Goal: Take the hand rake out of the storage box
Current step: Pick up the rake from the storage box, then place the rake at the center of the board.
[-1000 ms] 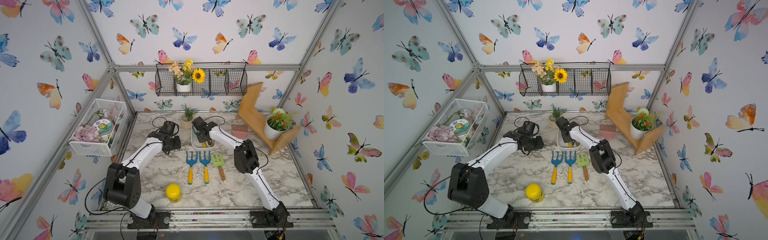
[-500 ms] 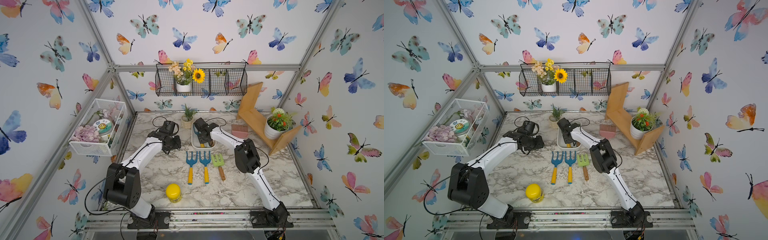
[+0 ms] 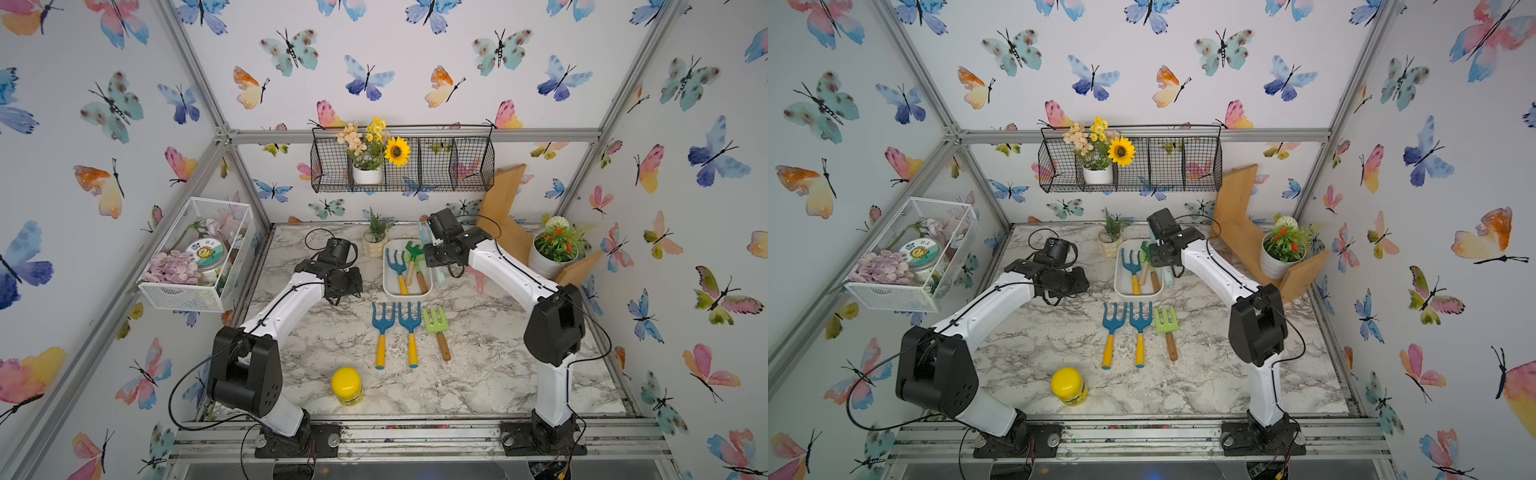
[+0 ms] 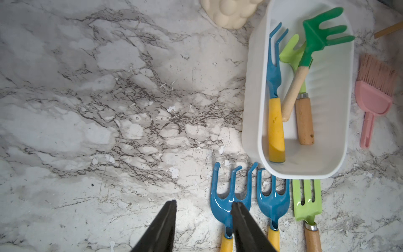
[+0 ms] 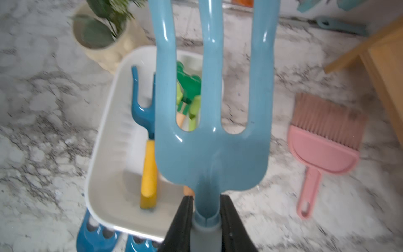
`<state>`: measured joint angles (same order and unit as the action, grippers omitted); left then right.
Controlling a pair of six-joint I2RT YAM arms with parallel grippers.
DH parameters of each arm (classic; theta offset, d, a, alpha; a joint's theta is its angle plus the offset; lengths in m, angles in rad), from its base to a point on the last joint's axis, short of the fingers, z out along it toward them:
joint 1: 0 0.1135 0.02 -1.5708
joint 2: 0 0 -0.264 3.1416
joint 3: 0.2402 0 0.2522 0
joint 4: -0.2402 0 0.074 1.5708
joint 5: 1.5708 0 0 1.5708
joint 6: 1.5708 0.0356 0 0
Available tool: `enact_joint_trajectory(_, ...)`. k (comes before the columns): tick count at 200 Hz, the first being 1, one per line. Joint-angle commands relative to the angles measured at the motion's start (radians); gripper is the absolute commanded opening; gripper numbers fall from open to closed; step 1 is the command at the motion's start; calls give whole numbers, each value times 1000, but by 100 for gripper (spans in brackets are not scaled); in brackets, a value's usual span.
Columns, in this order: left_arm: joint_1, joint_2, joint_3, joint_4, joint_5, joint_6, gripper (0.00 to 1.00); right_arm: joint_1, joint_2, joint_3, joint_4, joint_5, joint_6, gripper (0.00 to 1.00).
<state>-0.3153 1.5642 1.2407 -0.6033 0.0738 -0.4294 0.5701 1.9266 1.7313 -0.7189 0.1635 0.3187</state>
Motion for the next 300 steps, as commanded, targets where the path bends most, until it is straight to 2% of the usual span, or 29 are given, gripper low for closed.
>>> enact_joint_trajectory(1,5,12,22,-13,27,20,46,-72,-123,-245,10,-83,-24,19)
enact_joint_trajectory(34,5,16,23,-10,23,21,46,-107,-270,-528,68,-167,-7,19)
enact_joint_trajectory(66,5,13,20,-7,28,18,46,-107,-299,-655,112,-214,20,19)
enact_joint_trajectory(105,5,7,29,-18,17,18,46,-107,-276,-710,136,-269,40,19)
enact_joint_trajectory(155,5,23,54,-21,18,15,47,-106,-323,-813,196,-315,141,20)
enact_joint_trajectory(213,5,43,88,-30,17,18,46,-98,-359,-912,281,-360,187,20)
enact_joint_trajectory(300,4,70,126,-39,16,24,46,-55,-356,-963,303,-350,200,26)
